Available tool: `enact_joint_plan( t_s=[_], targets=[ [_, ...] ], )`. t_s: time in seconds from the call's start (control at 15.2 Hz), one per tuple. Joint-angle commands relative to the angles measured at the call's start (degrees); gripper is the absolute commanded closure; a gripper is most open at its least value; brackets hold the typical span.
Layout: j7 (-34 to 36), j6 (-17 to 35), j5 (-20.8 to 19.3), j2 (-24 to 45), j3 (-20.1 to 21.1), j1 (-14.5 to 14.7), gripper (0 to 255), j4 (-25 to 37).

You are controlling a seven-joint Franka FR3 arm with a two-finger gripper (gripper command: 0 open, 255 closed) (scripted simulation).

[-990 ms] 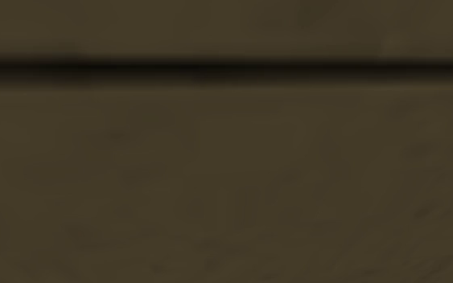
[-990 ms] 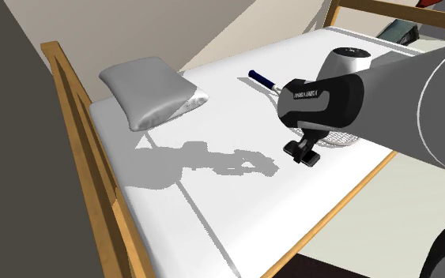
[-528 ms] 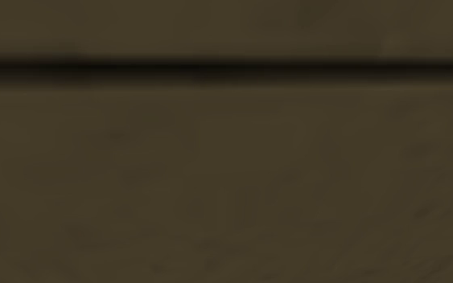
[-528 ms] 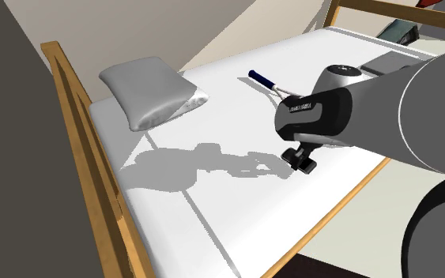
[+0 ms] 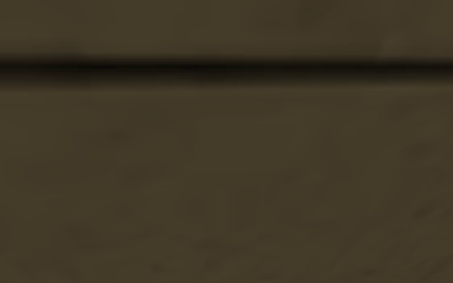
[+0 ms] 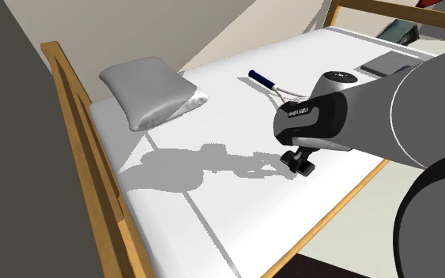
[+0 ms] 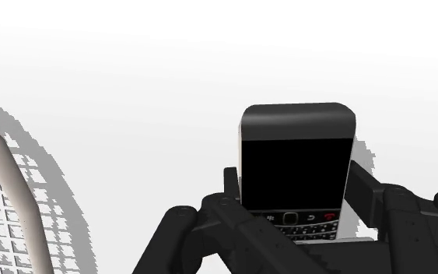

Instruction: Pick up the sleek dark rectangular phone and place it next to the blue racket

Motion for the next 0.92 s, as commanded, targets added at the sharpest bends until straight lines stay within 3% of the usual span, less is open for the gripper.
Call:
enact_joint_plan(
  t_s=[0.0, 0.07, 0.13, 0.46, 0.73, 0.86],
  targets=[
    [0.0, 0.0, 0.0, 0.0, 0.0, 0.0, 255, 0.0],
    [0.0, 0.0, 0.0, 0.0, 0.0, 0.0, 255, 0.0],
    [0.0, 0.0, 0.0, 0.0, 0.0, 0.0, 0, 0.0],
    [0.0, 0.0, 0.0, 0.0, 0.0, 0.0, 0, 0.0],
    [-0.4, -7.9, 0.5, -5.1, -0.1, 0.1, 0, 2.8],
    [-0.4, -7.9, 0.5, -5.1, -0.1, 0.1, 0, 2.8]
  ],
)
